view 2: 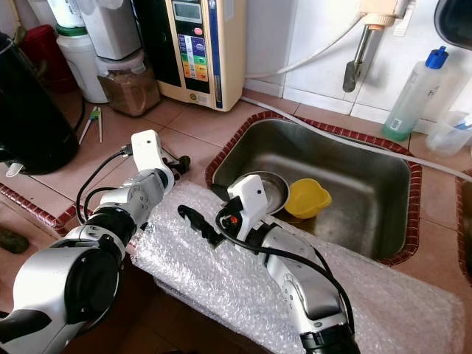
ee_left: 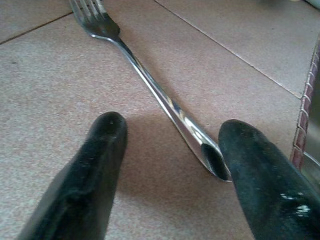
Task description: Kitchen organization
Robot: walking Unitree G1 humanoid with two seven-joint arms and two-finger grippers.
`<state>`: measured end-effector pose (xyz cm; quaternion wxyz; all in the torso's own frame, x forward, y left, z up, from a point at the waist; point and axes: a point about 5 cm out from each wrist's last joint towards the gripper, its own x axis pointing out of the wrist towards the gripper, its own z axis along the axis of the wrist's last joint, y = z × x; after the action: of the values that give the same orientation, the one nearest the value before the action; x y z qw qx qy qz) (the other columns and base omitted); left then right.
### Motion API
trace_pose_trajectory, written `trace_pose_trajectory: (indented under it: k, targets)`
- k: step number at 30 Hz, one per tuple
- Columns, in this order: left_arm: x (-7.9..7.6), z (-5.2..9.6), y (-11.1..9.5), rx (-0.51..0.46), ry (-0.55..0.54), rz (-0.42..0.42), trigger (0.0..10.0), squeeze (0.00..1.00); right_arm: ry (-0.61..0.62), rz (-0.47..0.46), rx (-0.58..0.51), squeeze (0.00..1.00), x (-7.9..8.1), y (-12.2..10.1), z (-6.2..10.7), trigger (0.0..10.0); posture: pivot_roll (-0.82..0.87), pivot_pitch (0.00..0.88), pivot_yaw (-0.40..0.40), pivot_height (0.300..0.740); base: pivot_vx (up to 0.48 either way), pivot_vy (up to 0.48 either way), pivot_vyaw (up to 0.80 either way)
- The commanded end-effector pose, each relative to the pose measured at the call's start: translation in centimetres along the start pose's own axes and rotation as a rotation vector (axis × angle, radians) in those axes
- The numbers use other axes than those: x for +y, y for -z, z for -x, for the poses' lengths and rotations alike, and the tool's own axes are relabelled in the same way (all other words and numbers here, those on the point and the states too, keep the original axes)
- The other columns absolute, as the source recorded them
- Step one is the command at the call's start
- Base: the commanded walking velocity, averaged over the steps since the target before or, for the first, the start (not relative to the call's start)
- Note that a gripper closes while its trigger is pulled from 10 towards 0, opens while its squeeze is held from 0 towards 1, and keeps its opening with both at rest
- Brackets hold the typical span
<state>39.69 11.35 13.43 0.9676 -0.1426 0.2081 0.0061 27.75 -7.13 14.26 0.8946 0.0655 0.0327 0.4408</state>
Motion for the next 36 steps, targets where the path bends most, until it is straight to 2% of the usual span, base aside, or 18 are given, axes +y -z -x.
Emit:
trace_pose_trajectory:
  k: [1, 9, 19, 26, 32, 36]
  targets:
    - [2.5, 0.1, 2.8, 0.111, -0.080, 0.007, 0.0, 0.00, -0.024, 0.011, -0.002, 1.00, 0.3, -0.4, -0.1, 10.0, -0.09, 0.049, 0.054, 0.740, 0.000, 0.000, 0.00]
    - [4.3, 0.2, 3.6, 0.133, -0.121, -0.035, 0.0, 0.00, -0.024, 0.014, 0.002, 1.00, -0.1, -0.5, -0.2, 10.0, -0.07, 0.050, 0.058, 0.740, 0.000, 0.000, 0.00]
    - [6.4, 0.5, 4.0, 0.150, -0.148, -0.131, 0.0, 0.00, -0.023, 0.016, 0.003, 0.98, -0.1, -0.5, -0.3, 10.0, -0.06, 0.051, 0.065, 0.740, 0.000, 0.000, 0.00]
    - [8.1, 0.9, 4.7, 0.165, -0.170, -0.136, 0.0, 0.00, -0.017, 0.022, 0.009, 0.96, -0.5, -0.5, -0.2, 10.0, -0.05, 0.056, 0.062, 0.740, 0.000, 0.000, 0.00]
    - [9.0, 1.3, 5.5, 0.184, -0.148, -0.145, 0.0, 0.00, -0.013, 0.031, 0.015, 0.95, -0.9, -0.6, -0.3, 10.0, -0.03, 0.059, 0.056, 0.740, 0.000, 0.000, 0.00]
    - [9.1, 1.5, 6.1, 0.201, -0.092, -0.191, 0.0, 0.00, -0.010, 0.036, 0.017, 0.96, -1.1, -0.7, -0.4, 10.0, -0.03, 0.059, 0.052, 0.740, 0.000, 0.000, 0.00]
